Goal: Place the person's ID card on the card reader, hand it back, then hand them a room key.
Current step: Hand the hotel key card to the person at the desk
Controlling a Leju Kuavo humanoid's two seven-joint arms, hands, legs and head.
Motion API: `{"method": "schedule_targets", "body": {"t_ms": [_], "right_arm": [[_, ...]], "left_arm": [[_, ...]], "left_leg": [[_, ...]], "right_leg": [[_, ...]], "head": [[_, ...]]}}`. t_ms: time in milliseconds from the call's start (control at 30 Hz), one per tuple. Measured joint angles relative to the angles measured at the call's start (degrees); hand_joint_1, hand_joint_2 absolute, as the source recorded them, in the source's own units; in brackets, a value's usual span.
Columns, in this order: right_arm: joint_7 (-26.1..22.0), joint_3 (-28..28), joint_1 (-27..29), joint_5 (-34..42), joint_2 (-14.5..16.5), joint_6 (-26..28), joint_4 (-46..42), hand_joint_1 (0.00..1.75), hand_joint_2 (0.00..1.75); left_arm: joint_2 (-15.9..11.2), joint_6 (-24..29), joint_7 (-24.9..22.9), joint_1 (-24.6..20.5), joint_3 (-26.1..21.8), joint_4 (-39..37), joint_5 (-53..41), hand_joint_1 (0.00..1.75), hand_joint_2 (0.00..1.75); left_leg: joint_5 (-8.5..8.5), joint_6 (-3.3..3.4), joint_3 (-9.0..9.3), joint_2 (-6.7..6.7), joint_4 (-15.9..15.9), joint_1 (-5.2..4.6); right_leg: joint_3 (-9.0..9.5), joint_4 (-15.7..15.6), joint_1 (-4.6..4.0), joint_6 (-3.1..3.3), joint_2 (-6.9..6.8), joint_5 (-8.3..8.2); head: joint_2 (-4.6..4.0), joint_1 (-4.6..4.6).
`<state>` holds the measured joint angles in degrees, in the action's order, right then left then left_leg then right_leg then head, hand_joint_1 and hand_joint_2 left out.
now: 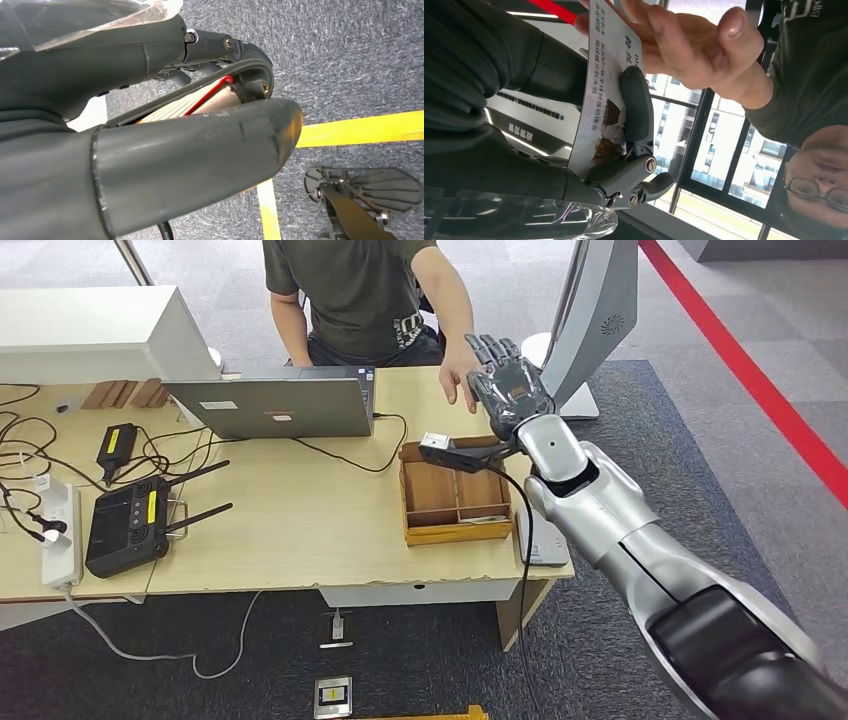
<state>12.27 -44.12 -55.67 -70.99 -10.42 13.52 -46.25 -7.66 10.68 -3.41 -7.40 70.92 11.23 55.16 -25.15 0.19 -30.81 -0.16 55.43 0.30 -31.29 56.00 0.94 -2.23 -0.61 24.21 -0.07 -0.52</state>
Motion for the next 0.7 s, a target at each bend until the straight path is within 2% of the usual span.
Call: {"method": "schedule_targets", "body": {"t_ms": [300,333,400,433,467,533,700], "right_arm": [[0.72,-0.38,-0.03,-0.36,0.80,0.54,2.54,1.75,1.75],[0.75,-0.38,-0.04,-0.57,0.80,0.83,2.73,1.54,1.75],[0.78,-0.38,-0.03,-0.98,0.78,1.33,3.07,0.67,1.75],[0.84,-0.39,-0.03,-1.20,0.77,1.52,3.24,0.24,1.31],[0.96,-0.39,-0.03,-1.47,0.76,1.79,3.38,0.00,0.87],[1.21,-0.39,-0.03,-2.18,0.74,2.53,3.68,0.00,0.00],[1.28,-0.38,-0.04,-3.64,0.70,3.57,4.43,0.00,0.00]], "left_arm": [[0.01,-0.38,-0.21,0.01,0.29,0.00,-0.55,0.00,0.00],[0.02,-0.38,-0.21,0.01,0.31,0.00,-0.57,0.00,0.00],[0.04,-0.38,-0.19,0.01,0.36,0.00,-0.59,0.00,0.00],[0.05,-0.38,-0.19,0.01,0.39,0.00,-0.60,0.00,0.00],[0.07,-0.38,-0.18,0.00,0.43,0.00,-0.62,0.00,0.00],[0.11,-0.38,-0.17,0.00,0.54,0.00,-0.65,0.00,0.00],[0.20,-0.38,-0.18,0.01,0.75,0.00,-0.67,0.00,0.00]], "left_leg": [[0.00,0.00,0.00,0.00,0.00,0.00],[0.00,0.00,0.00,0.00,0.00,0.00],[0.00,0.00,0.00,0.00,0.00,0.00],[0.00,0.00,0.00,0.00,0.00,0.00],[0.00,0.00,0.00,0.00,0.00,0.00],[-0.01,0.00,0.01,0.00,0.00,0.00],[0.00,-0.01,0.01,0.01,0.00,0.00]], "right_leg": [[0.00,-0.01,0.00,0.00,0.00,0.00],[-0.01,0.00,0.00,0.00,0.00,0.00],[-0.01,0.00,0.00,0.00,0.00,0.00],[-0.01,0.00,0.00,0.00,0.00,0.00],[-0.02,0.00,0.00,0.00,0.00,0.00],[-0.02,0.00,0.00,0.00,0.01,0.00],[-0.02,0.00,0.00,0.00,0.01,0.00]], "head": [[0.00,0.00],[0.00,0.00],[0.00,0.00],[0.00,0.00],[0.00,0.00],[0.00,0.01],[0.00,0.01]]}}
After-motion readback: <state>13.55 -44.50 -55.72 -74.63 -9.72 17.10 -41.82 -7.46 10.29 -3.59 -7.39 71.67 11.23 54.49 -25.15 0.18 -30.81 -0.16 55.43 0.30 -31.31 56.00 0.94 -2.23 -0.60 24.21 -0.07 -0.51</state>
